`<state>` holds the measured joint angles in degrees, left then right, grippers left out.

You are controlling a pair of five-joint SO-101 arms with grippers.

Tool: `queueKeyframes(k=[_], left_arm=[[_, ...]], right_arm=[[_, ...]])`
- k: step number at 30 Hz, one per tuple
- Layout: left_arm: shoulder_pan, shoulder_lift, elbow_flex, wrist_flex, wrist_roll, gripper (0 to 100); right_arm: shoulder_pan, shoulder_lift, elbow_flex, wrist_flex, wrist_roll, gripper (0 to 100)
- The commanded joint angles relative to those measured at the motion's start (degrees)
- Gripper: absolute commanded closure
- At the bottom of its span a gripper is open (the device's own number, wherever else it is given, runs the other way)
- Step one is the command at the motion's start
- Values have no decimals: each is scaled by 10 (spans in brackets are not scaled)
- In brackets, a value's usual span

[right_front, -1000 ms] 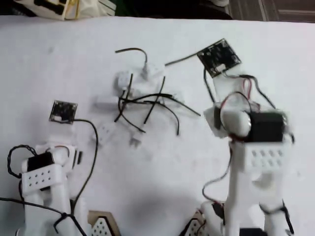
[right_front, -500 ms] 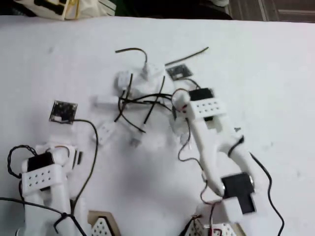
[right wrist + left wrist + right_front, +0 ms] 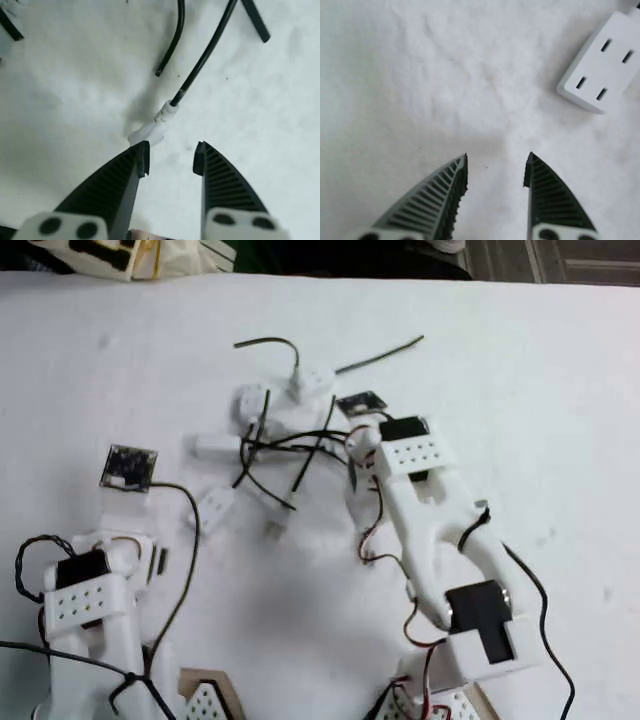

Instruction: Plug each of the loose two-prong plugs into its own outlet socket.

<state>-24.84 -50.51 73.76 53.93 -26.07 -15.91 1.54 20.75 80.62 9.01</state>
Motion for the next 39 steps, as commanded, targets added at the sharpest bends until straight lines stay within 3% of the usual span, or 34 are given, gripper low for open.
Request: queueKeyframes(k=[1, 10, 25, 30, 39], left_arm=[[-4, -14, -2, -8, -4, 805], [-4, -14, -2, -8, -4, 805], [-4, -14, -1, -8, -4, 805], [-5, -14, -1, -8, -4, 805], [-5, -14, -1, -8, -4, 805]], right_arm=[[-6, 7, -6, -17, -21, 854], [-66, 13, -6, -35, -90, 854], [-24, 95, -5, -42, -87, 858], [3, 93, -11, -43, -84, 980], [44, 92, -13, -20, -18, 981]])
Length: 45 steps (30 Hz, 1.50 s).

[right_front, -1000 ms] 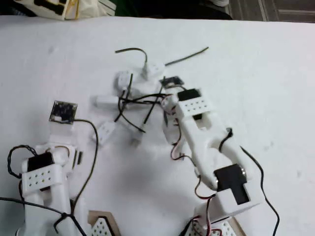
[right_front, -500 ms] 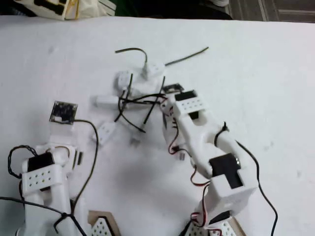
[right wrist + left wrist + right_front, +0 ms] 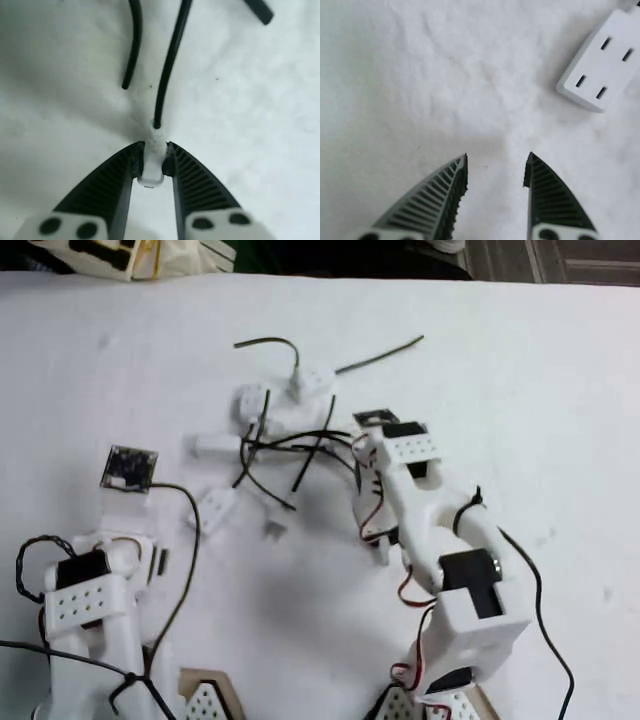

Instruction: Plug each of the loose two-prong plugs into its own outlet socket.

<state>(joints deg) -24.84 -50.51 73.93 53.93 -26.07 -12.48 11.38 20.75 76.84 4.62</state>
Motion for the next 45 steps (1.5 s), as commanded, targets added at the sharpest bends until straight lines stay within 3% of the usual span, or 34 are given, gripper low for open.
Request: queueKeyframes(k=[1, 17, 25, 34, 37, 41, 45], left_arm=[[-5, -14, -3, -8, -4, 805], [-5, -14, -4, -8, -4, 805], [-1, -15, -46, -4, 4, 805], [14, -15, -171, -1, 72, 805], [35, -18, -225, 45, 114, 826], [84, -67, -305, 133, 163, 989], [159, -152, -349, 189, 180, 982]], right_arm=[[8, -8, -13, 28, 38, 981], [7, 30, -126, 196, 149, 981], [7, -218, -98, 216, 149, 981], [-37, -479, -45, 216, 147, 981], [-70, -525, -27, 211, 119, 981], [-116, -579, -8, 181, 84, 981], [-165, -625, 21, 145, 45, 981]])
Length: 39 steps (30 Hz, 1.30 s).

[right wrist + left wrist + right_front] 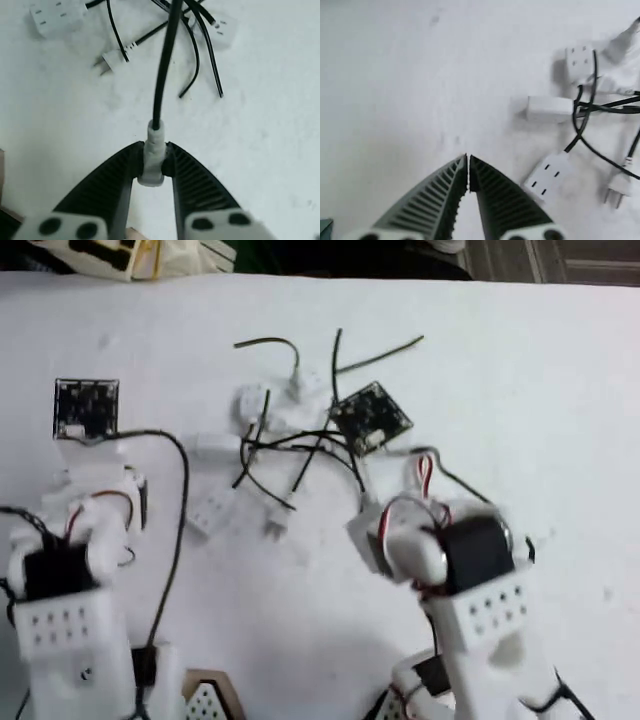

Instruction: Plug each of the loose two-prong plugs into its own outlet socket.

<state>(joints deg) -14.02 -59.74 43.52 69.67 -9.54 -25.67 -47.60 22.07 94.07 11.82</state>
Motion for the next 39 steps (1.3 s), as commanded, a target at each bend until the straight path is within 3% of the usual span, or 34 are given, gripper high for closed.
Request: queueKeyframes(k=[1, 7, 12, 22, 33, 39], left_arm=[[73, -82, -47, 35, 18, 977], [196, -183, -35, 29, 55, 978], [258, -218, -11, -4, 70, 978], [427, -315, 38, -50, 70, 978], [445, -338, 74, -47, 65, 978], [516, -338, 74, -18, -3, 978]], right_arm=[[-45, -47, 16, -36, -36, 981], [-109, -115, 76, -109, -66, 981], [-159, -172, 104, -146, -112, 981], [-245, -240, 149, -208, -112, 981], [-305, -247, 155, -223, -112, 981], [-303, -236, 156, -222, -112, 981]])
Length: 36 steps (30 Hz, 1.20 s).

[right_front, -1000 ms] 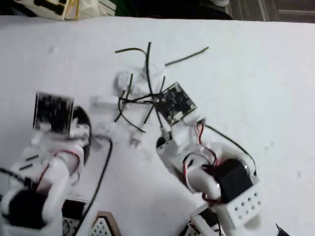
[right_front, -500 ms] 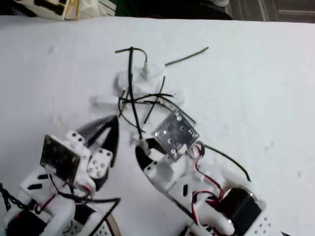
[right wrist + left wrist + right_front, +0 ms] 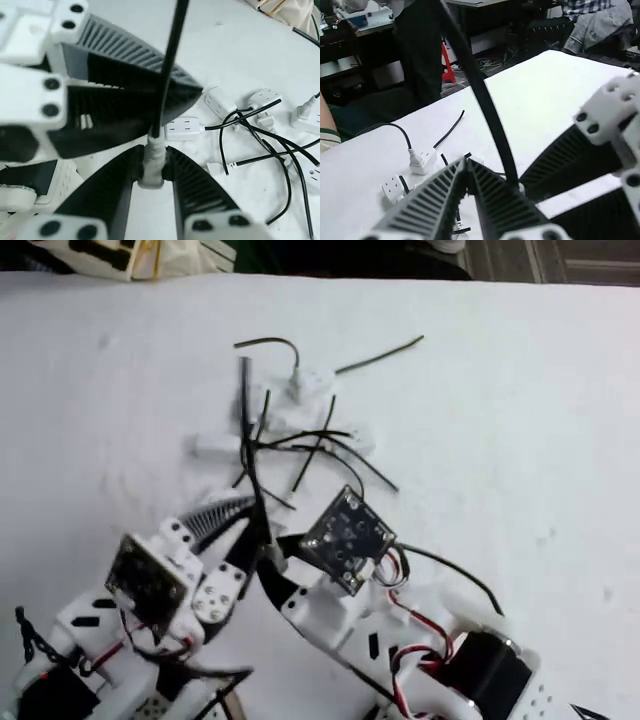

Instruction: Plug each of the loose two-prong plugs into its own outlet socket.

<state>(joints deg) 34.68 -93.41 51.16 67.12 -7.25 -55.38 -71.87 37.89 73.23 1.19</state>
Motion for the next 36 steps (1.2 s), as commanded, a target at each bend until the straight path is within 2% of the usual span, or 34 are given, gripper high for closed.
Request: queueKeyframes(k=[1, 11, 13, 15, 19, 23, 30, 36], left_arm=[[32, -1, -2, 8, -32, 978], [29, -1, -4, 23, -34, 978], [2, -2, -10, 23, -34, 978], [-56, -2, -26, 24, -34, 978], [-232, -2, -64, 21, -35, 978], [-349, 0, -63, 19, -93, 978], [-493, -1, 39, 8, -114, 978], [-668, -1, 185, -97, -114, 978]], right_arm=[[-6, 9, -3, -13, -5, 981], [-6, 10, -3, -13, -6, 981], [-5, 10, -4, -14, -6, 981], [-4, 11, -4, -13, -6, 981], [26, 18, -3, -14, -5, 981], [52, 77, -3, -28, -5, 981], [56, 242, -3, -124, -1, 981], [53, 377, -6, -219, 0, 981]])
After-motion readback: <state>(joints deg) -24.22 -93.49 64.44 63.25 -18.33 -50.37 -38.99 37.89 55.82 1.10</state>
